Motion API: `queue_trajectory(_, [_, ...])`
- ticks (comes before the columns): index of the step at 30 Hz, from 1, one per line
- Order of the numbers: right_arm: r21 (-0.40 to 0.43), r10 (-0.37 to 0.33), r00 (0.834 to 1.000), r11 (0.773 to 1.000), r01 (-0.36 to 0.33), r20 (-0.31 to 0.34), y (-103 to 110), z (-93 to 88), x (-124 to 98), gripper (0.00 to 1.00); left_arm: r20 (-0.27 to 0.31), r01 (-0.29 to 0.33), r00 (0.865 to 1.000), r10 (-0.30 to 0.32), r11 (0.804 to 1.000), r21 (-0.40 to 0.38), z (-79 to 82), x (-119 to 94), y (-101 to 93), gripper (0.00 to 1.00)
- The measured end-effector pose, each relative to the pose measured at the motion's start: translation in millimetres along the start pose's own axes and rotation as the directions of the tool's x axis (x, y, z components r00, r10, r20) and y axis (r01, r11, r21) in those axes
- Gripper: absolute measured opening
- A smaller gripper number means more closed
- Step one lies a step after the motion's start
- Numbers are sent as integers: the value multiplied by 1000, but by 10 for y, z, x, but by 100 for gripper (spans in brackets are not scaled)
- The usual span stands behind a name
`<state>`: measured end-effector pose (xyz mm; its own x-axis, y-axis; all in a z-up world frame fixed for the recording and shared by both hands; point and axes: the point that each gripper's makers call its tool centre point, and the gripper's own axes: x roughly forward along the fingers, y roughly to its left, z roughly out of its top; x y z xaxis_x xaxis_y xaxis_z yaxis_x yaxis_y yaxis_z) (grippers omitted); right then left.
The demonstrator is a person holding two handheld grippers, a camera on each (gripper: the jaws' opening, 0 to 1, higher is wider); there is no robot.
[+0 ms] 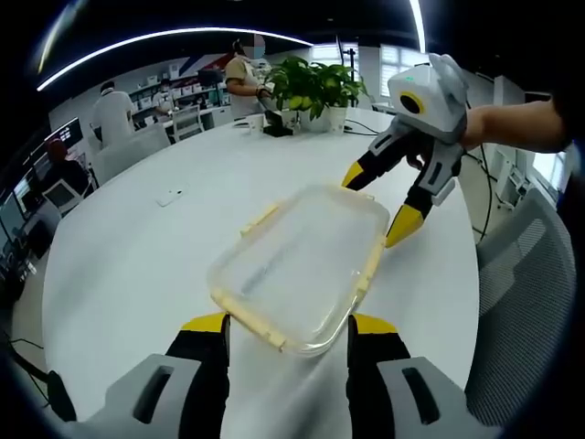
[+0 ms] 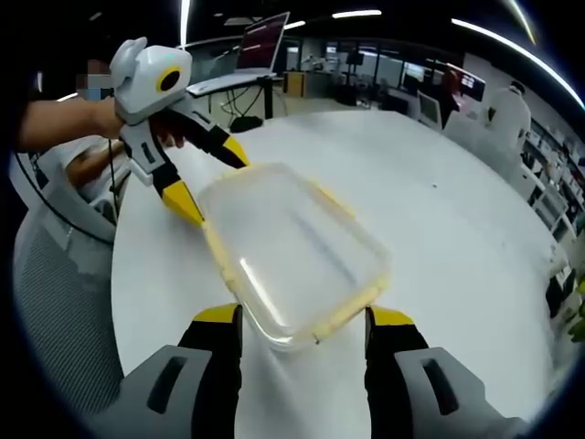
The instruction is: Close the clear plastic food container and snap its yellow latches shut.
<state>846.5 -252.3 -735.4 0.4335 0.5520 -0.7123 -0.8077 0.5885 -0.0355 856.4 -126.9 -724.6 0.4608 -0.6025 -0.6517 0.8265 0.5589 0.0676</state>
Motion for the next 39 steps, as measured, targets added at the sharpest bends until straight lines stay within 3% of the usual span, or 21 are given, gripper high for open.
queue_trajectory(16, [6,-3,1000,1000,3,13,97,0,-62,54,0,-13,1000,13,1000,-20,-20,-62,-16,50])
queue_trajectory(30, [44,-74,993,997,70,93,253,-44,-406,62,53,-18,998,21,998,-55,17,-347,-155,56])
queue_trajectory(39, [91,-128,983,989,117,132,348,-199,-655,68,98,-44,994,53,995,-89,-26,-579,-294,64])
